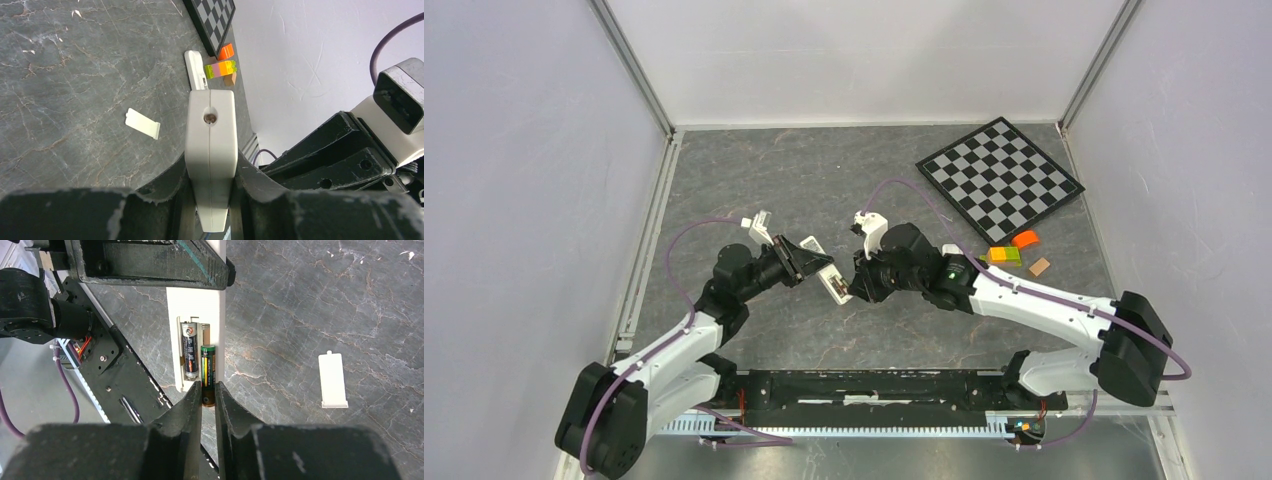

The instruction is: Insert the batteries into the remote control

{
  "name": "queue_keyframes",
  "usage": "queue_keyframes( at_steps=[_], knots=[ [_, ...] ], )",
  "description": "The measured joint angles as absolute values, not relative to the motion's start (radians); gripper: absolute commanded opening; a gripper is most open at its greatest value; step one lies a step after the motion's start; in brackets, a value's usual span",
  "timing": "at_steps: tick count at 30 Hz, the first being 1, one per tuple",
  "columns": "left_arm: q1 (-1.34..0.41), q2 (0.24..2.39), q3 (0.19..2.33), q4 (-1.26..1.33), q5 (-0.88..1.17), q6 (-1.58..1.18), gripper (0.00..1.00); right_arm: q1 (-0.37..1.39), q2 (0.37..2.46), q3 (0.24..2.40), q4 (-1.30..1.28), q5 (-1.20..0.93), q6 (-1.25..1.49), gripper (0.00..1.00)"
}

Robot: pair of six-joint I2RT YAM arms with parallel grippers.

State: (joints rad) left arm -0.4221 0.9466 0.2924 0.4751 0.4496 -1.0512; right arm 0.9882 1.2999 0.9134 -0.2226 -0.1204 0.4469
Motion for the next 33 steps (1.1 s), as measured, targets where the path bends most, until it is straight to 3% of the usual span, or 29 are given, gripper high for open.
queue_keyframes(
  at_steps=[10,17,33],
  knots=[
    [-0.422,0.957,0.295,0.482,0.456,-1.069,0.02,0.988,1.324,0.921,-0.218,-0.128,0.444,0.25],
    [-0.422,0.970,0.295,0.483,0.459,-1.075,0.02,0.988,1.324,0.922,-0.216,-0.131,0.440,0.15],
    [-0.421,0.989,0.297,0.493,0.474,-1.118,0.02,0.988,1.357,0.936,-0.150,-0.101,0.476,0.13]
  ],
)
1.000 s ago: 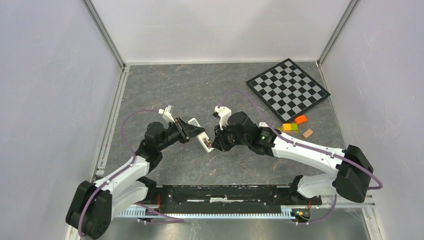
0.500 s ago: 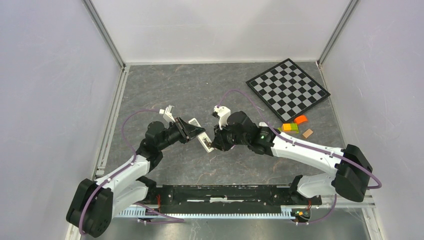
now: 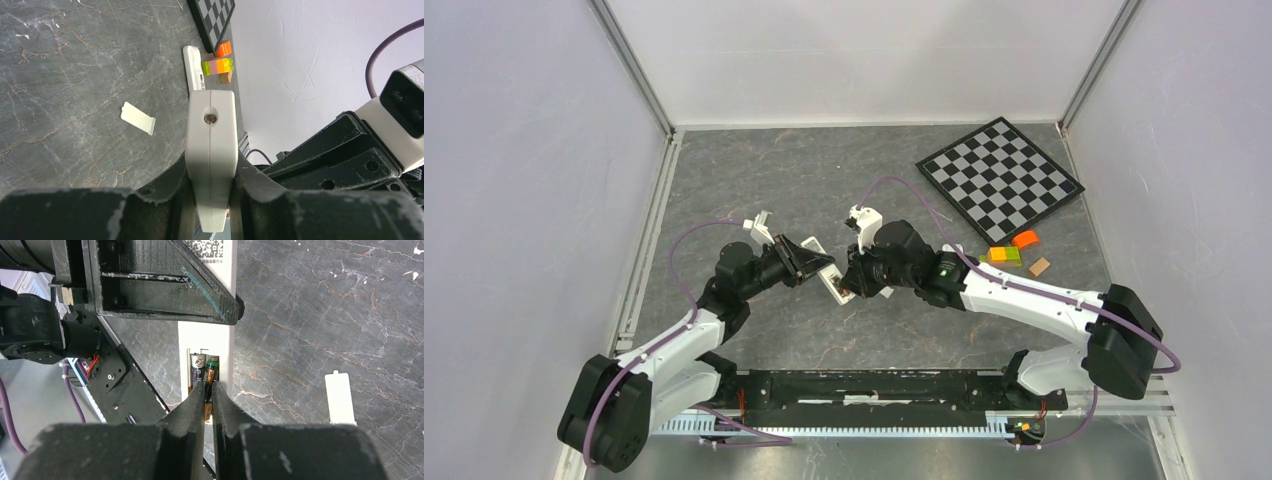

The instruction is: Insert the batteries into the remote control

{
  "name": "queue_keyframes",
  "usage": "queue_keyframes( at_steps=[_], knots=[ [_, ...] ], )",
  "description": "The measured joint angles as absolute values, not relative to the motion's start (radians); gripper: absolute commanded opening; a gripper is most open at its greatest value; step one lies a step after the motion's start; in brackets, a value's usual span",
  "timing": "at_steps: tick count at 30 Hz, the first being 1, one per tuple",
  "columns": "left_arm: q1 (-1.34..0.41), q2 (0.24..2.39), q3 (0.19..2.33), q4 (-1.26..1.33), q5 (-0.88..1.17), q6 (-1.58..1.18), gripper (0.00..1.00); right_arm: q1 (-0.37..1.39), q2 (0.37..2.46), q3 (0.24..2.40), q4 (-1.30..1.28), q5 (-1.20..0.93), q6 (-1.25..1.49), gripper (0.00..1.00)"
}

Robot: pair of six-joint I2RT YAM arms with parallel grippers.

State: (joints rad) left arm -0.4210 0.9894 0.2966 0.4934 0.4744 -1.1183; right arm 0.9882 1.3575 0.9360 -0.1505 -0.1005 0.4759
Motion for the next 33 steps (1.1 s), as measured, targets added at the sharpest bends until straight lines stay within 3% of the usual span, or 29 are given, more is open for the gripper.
queue_keyframes(
  at_steps=[6,14,19,22,33],
  knots=[
    [-0.416,0.989,0.297,0.493,0.473,-1.137,0.02,0.988,1.360,0.936,-0.134,-0.086,0.499,0.20],
    [-0.417,0.985,0.297,0.505,0.475,-1.184,0.02,0.986,1.319,0.935,-0.120,-0.072,0.542,0.47],
    [-0.417,0.974,0.303,0.515,0.475,-1.219,0.02,0.962,1.205,0.879,-0.066,-0.052,0.595,0.69],
    [-0.417,0.968,0.304,0.530,0.474,-1.250,0.02,0.957,1.126,0.825,-0.024,-0.038,0.633,0.77],
    [-0.417,0.944,0.304,0.698,0.442,-1.525,0.02,0.954,0.980,0.566,0.262,0.006,0.865,0.87]
  ],
)
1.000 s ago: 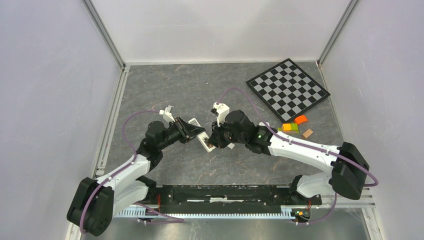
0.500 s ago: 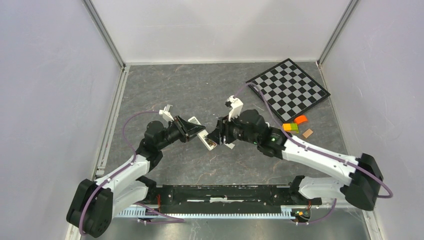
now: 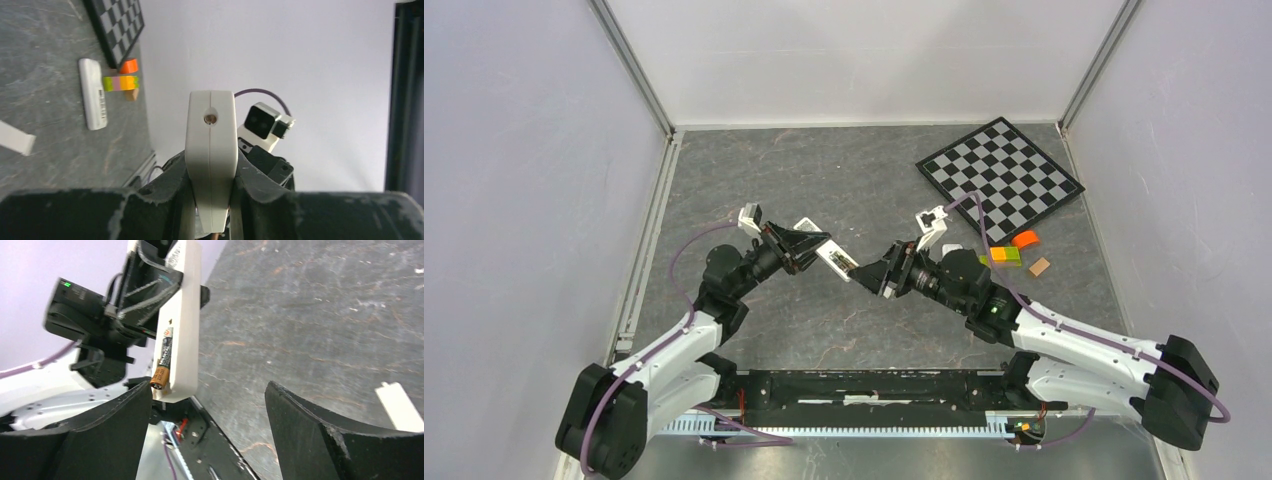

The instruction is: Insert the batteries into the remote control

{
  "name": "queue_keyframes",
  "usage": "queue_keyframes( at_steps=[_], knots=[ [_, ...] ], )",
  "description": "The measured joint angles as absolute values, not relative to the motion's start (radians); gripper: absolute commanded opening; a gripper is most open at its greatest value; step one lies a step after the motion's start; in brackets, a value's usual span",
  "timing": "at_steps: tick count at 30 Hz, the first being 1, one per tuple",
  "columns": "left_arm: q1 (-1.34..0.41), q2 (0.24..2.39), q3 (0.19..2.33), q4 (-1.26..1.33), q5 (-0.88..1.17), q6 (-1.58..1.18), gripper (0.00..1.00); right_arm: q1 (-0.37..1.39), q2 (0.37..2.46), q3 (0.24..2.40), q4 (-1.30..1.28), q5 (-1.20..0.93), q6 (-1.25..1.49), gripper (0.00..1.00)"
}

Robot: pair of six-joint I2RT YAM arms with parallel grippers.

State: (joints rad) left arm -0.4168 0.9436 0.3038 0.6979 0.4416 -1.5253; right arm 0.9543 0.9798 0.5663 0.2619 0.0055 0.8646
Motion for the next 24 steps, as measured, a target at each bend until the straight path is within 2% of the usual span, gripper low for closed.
queue_keyframes(
  at_steps=[9,17,24],
  knots=[
    [-0.419,0.971,0.328,0.801,0.438,-1.649,0.02,0.954,0.986,0.561,0.469,-0.030,0.952,0.88],
    [-0.419,0.974,0.328,0.833,0.437,-1.676,0.02,0.954,0.997,0.561,0.517,-0.022,1.010,0.69],
    [-0.419,0.974,0.328,0.845,0.437,-1.694,0.02,0.954,1.023,0.561,0.561,-0.020,1.053,0.58]
  ],
)
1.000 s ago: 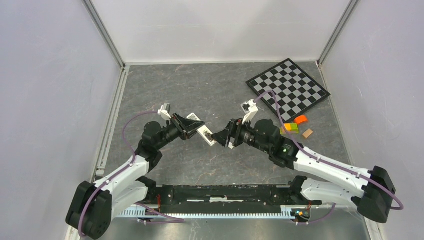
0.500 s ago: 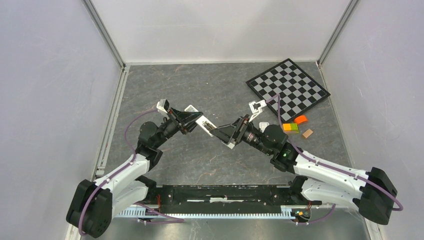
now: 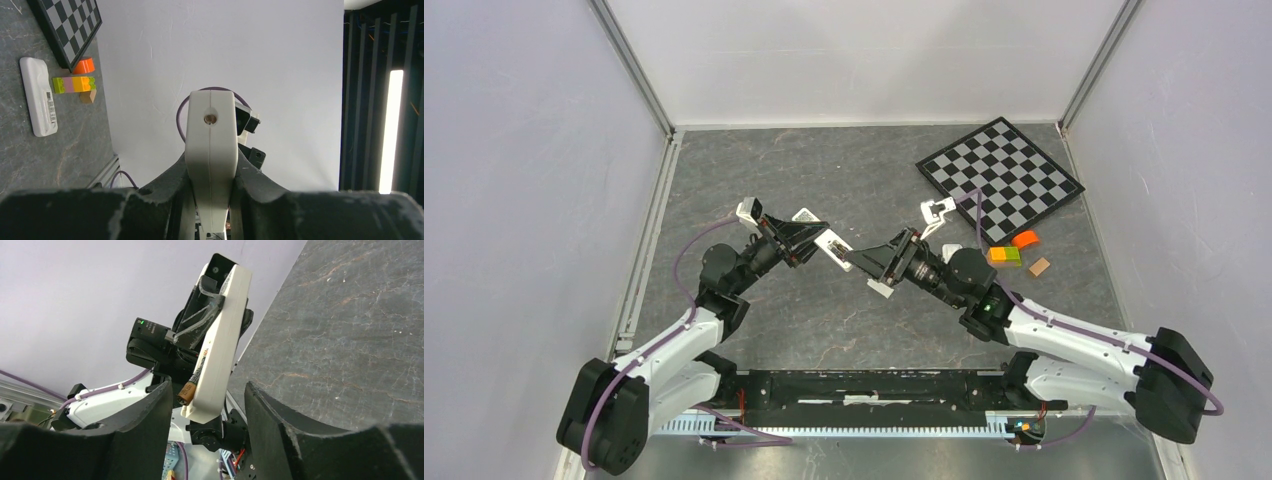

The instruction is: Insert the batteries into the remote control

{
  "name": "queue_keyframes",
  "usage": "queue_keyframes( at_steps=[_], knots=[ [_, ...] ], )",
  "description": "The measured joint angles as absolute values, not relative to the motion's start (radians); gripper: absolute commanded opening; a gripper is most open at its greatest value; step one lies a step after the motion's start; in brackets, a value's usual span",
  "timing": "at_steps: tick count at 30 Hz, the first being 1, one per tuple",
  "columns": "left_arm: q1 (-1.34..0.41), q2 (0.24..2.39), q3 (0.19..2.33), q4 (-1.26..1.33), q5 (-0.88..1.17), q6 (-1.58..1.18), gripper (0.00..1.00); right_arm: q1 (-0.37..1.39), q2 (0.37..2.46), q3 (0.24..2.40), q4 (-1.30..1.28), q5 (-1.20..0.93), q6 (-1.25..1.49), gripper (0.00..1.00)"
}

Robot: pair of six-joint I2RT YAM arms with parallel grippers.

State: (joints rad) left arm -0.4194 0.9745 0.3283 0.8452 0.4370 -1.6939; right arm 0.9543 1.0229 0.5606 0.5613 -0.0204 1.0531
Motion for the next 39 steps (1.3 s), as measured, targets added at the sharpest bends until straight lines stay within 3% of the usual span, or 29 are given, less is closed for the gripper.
queue_keyframes(
  at_steps=[9,15,18,39],
  knots=[
    [-0.419,0.975,0.328,0.857,0.448,-1.695,0.02,0.955,1.077,0.561,0.603,-0.022,1.092,0.56],
    [-0.420,0.966,0.328,0.865,0.451,-1.695,0.02,0.953,1.082,0.563,0.613,-0.021,1.100,0.81],
    [-0.421,0.958,0.329,0.862,0.452,-1.695,0.02,0.952,1.082,0.564,0.613,-0.020,1.093,0.84],
    [-0.423,0.949,0.355,0.807,0.455,-1.638,0.02,0.927,1.132,0.625,0.597,-0.031,1.103,0.51]
  ],
)
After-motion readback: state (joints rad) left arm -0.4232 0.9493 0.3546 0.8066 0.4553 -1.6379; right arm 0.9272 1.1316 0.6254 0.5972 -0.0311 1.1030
